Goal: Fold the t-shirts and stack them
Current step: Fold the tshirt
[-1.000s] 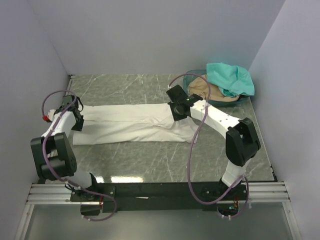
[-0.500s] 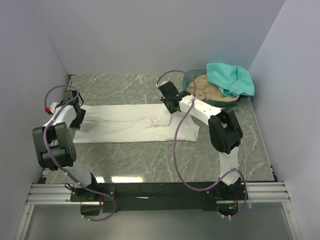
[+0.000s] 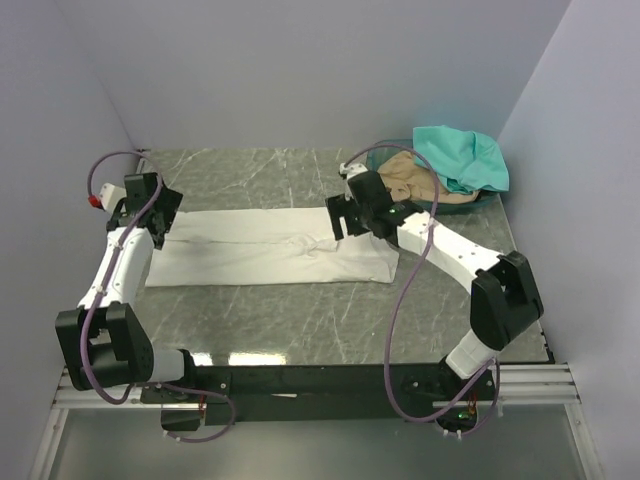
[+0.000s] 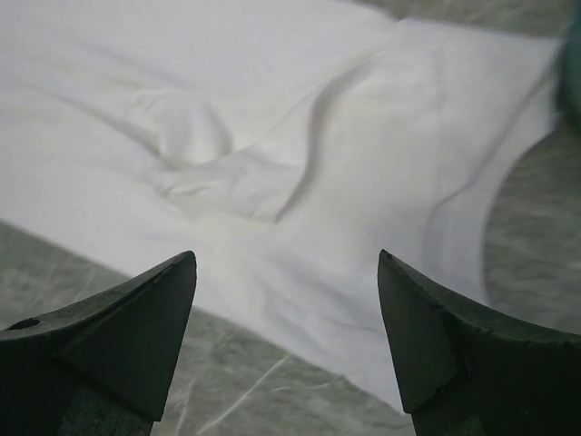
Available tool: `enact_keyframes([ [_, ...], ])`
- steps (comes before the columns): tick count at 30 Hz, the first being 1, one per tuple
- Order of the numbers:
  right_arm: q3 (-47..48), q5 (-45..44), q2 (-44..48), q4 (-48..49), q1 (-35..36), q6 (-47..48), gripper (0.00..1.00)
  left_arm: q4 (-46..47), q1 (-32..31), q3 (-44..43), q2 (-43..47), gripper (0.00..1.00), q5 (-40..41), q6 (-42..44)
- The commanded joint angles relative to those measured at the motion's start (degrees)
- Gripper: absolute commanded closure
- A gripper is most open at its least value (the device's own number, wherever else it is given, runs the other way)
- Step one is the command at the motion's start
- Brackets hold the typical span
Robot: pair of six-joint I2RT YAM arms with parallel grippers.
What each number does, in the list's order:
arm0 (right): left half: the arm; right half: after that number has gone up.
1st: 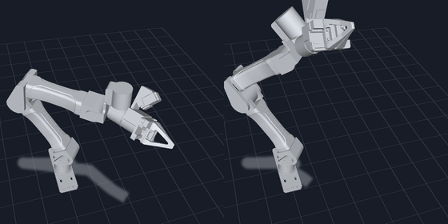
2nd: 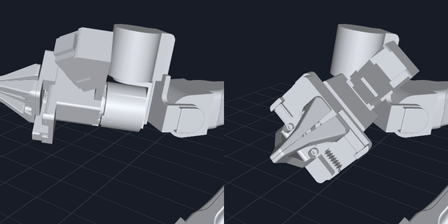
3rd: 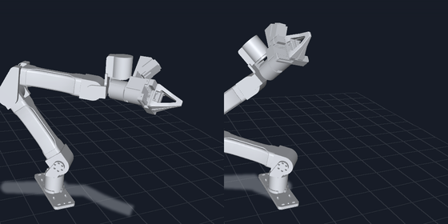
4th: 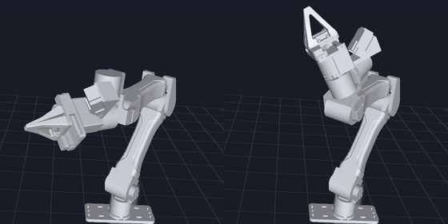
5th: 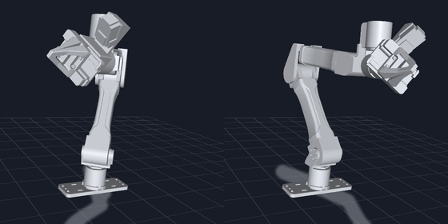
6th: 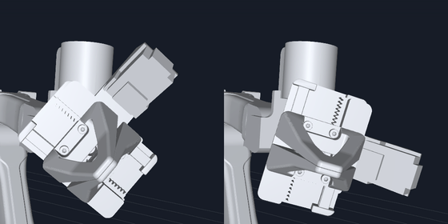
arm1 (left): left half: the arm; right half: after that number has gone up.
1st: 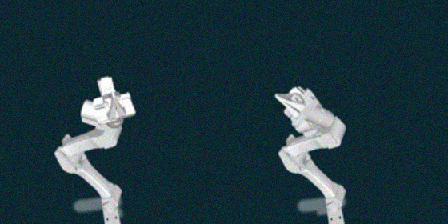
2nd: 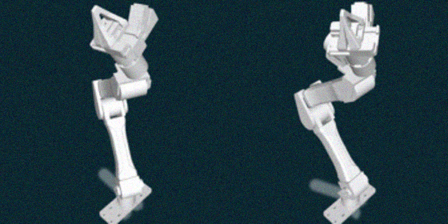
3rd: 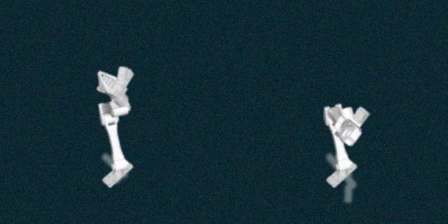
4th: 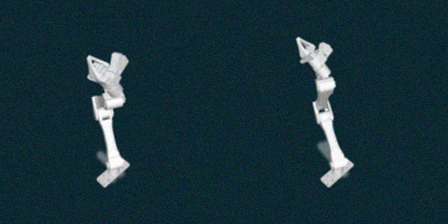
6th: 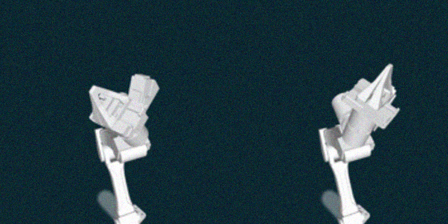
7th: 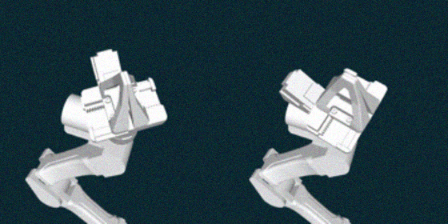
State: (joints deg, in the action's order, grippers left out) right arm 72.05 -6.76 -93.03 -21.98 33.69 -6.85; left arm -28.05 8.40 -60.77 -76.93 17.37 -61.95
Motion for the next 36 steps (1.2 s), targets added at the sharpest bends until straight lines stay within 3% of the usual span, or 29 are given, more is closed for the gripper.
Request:
enact_keyframes([
  [1,-5.6,16.4,0.2,5.1,-0.1,-7.9,0.13,1.9,-1.1,4.1,0.8,0.01,-4.8,1.7],
  [14,-1.6,23.9,-13.6,14.5,0.3,-14.7,0.11,1.4,-1.5,10.6,5.0,0.01,-3.9,2.6],
  [19,6.5,24.9,-18.9,15.0,0.8,-18.5,0.11,-1.9,-1.5,7.2,3.2,0.00,-1.4,3.0],
  [23,14.2,20.2,-22.7,16.4,0.7,-20.0,0.11,-1.6,-1.5,5.8,3.1,0.00,-1.6,2.9],
  [29,26.0,15.5,-26.0,8.5,0.8,-15.8,0.11,-1.6,-1.5,3.9,1.8,0.01,-2.9,3.4],
  [36,9.0,7.0,-11.0,7.0,0.5,-18.8,0.09,6.9,-2.1,1.7,-4.2,0.01,-12.6,7.3],
])
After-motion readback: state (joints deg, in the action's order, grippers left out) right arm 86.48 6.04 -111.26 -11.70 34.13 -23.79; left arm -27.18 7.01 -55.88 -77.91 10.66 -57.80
